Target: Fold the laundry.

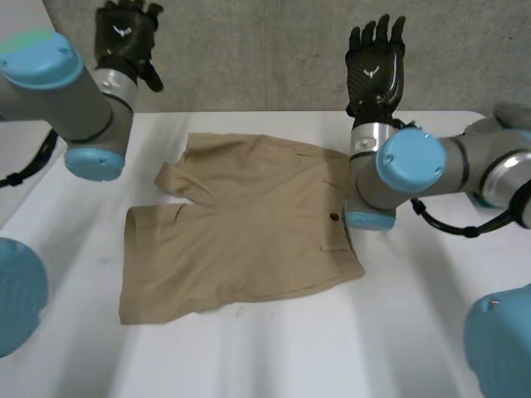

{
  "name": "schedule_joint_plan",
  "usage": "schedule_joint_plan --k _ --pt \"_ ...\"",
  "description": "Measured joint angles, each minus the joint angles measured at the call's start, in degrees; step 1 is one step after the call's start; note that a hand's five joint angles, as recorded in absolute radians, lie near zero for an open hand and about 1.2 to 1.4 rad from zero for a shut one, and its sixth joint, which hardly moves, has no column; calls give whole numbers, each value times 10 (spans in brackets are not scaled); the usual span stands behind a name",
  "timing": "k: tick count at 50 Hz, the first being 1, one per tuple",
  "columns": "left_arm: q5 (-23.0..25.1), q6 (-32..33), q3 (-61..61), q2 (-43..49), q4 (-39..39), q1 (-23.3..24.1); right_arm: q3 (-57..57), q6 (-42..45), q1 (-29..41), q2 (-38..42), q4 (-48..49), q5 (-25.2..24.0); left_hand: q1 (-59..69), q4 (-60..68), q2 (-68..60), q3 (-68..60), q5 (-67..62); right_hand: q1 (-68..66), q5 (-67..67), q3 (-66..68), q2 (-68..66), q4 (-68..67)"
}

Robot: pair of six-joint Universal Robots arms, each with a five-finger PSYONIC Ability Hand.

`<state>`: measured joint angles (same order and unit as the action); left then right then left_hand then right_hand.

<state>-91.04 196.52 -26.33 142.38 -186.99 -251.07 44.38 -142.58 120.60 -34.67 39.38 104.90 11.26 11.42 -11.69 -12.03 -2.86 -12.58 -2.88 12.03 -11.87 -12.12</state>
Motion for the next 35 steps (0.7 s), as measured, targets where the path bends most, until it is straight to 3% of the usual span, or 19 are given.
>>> schedule_joint_plan --k 11,21,25,28,35 --pt "-10 33 -231 -205 45 4 92 -112 -15 -177 -283 -139 0 0 0 0 0 0 0 0 0 0" --pt "29 39 -493 -395 174 3 224 -124 -40 -292 -492 -241 10 8 -8 -7 -4 -15 -13 18 -18 -15" --pt "53 46 -583 -435 222 -1 287 -111 -48 -310 -531 -273 21 20 -17 -14 -9 -88 -89 95 -92 -92" --pt "68 57 -651 -452 246 -4 339 -100 -53 -318 -541 -293 113 108 -103 -98 -94 -130 -128 133 -129 -131" --pt "77 86 -770 -455 220 -9 444 -74 -59 -317 -483 -321 131 132 -127 -124 -120 -178 -179 185 -184 -185"
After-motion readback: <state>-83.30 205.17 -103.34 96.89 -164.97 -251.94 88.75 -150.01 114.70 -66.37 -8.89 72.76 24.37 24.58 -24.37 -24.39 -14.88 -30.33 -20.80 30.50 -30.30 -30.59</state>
